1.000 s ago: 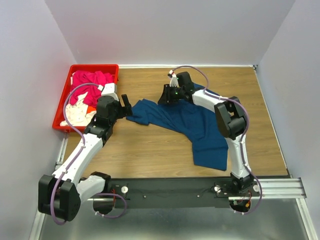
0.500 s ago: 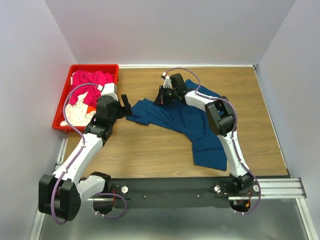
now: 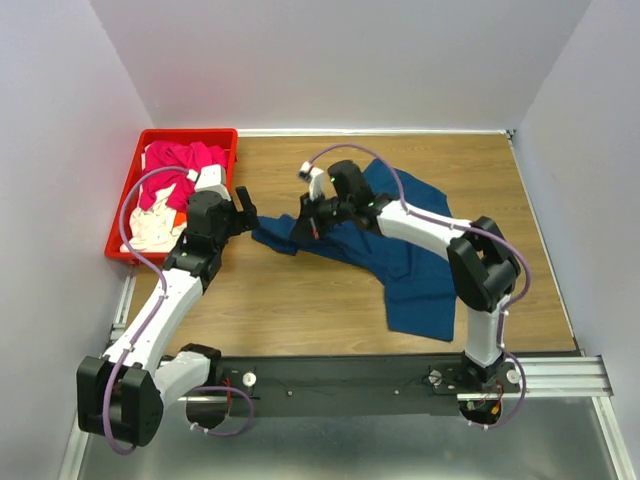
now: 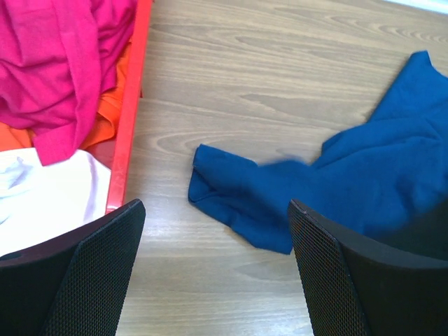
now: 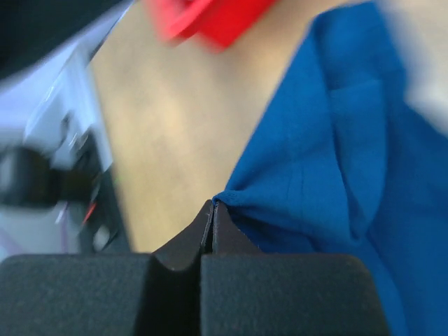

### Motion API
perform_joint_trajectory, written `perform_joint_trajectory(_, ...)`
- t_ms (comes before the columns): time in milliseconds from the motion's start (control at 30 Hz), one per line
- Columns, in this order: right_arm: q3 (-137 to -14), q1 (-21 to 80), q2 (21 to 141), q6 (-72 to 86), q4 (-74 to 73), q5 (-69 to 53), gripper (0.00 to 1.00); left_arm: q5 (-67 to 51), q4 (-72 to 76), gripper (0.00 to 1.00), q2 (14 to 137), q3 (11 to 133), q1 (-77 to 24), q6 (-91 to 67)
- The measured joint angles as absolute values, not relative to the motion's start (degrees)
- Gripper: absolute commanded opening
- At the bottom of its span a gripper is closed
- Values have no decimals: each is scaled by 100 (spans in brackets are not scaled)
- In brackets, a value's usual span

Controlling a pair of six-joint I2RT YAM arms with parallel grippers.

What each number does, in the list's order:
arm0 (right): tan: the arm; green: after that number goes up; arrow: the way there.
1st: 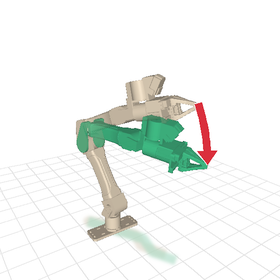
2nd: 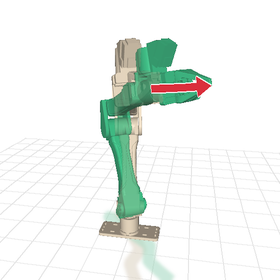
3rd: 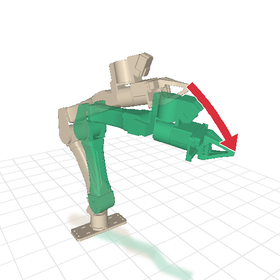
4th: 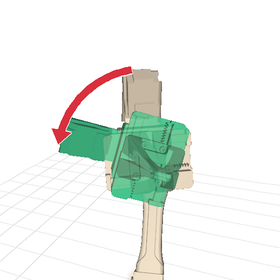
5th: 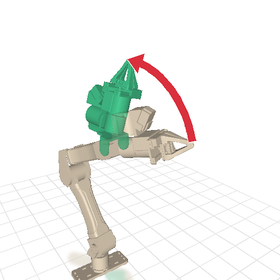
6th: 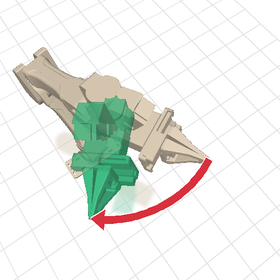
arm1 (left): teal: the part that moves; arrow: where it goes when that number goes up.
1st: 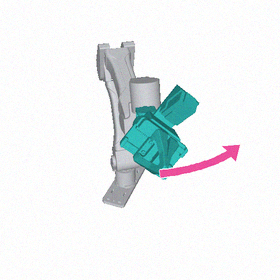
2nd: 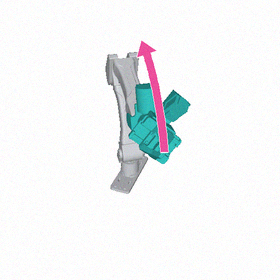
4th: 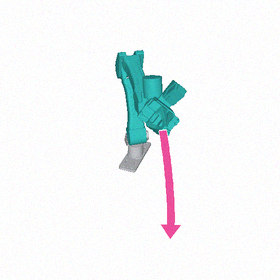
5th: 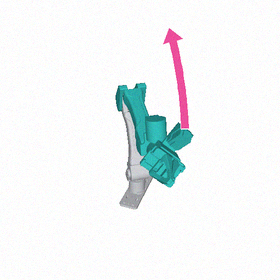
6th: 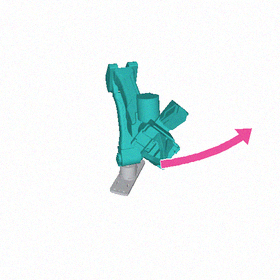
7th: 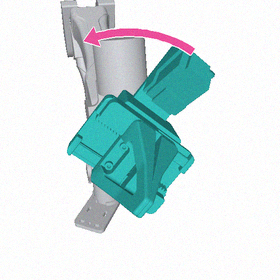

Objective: Fold and stack the t-shirts
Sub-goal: Flatten the tshirt out

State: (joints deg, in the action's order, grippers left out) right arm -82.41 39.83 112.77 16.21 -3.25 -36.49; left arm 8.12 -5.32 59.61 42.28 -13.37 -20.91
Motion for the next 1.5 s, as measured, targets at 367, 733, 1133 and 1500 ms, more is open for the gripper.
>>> perform_joint_trajectory(367,-7408,5507,11122,1020,-1313,-3953,28,991,-475,90,5592,4202,-1221,-2211)
perform_joint_trajectory(733,-7146,5459,10219,799,-2029,-1717,60,956,-425,90,5666,4136,-1205,-2250)
perform_joint_trajectory(1133,-6726,2665,9765,1509,-2001,602,60,403,-517,90,6512,4156,-2084,-2342)
perform_joint_trajectory(1500,-5677,2375,9802,1997,-2021,805,59,-145,-766,85,7275,4163,-2764,-2392)
